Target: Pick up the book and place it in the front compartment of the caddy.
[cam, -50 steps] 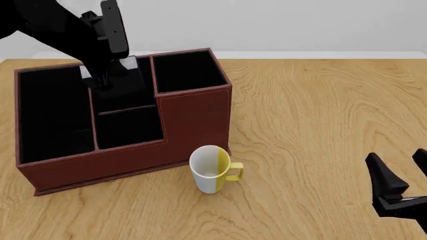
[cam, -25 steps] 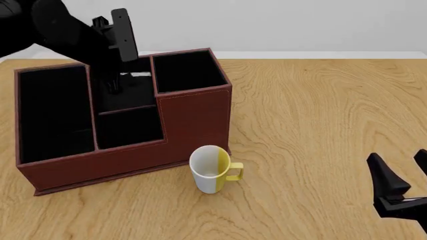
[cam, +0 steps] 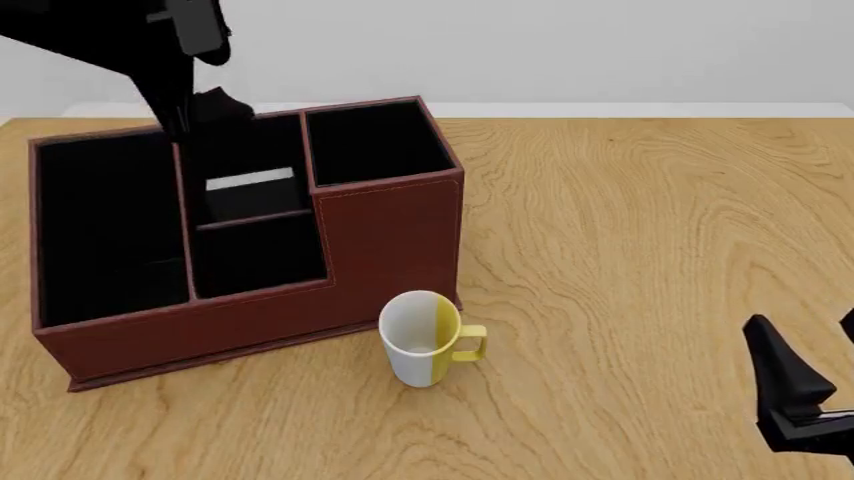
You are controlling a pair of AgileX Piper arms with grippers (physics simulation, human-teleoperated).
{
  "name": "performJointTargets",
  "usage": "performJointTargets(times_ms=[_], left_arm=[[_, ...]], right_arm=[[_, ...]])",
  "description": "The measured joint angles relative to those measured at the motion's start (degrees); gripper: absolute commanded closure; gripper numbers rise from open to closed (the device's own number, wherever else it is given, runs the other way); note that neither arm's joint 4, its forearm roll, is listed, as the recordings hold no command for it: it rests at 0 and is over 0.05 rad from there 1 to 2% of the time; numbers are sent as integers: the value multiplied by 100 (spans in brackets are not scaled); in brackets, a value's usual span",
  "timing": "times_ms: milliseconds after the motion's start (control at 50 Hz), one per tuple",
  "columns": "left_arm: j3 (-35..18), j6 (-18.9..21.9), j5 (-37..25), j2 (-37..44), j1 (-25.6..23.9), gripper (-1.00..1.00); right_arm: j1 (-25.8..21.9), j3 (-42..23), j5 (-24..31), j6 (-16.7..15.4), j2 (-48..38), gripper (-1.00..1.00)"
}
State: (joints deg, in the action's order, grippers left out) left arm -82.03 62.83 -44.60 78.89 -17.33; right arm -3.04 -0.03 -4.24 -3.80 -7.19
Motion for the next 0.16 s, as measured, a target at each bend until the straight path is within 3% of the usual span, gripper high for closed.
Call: performJointTargets(times_ms=[160], left_arm=[[316, -378, 84, -662, -253, -100]], right_arm=[[-44, -1, 165, -37, 219, -100]])
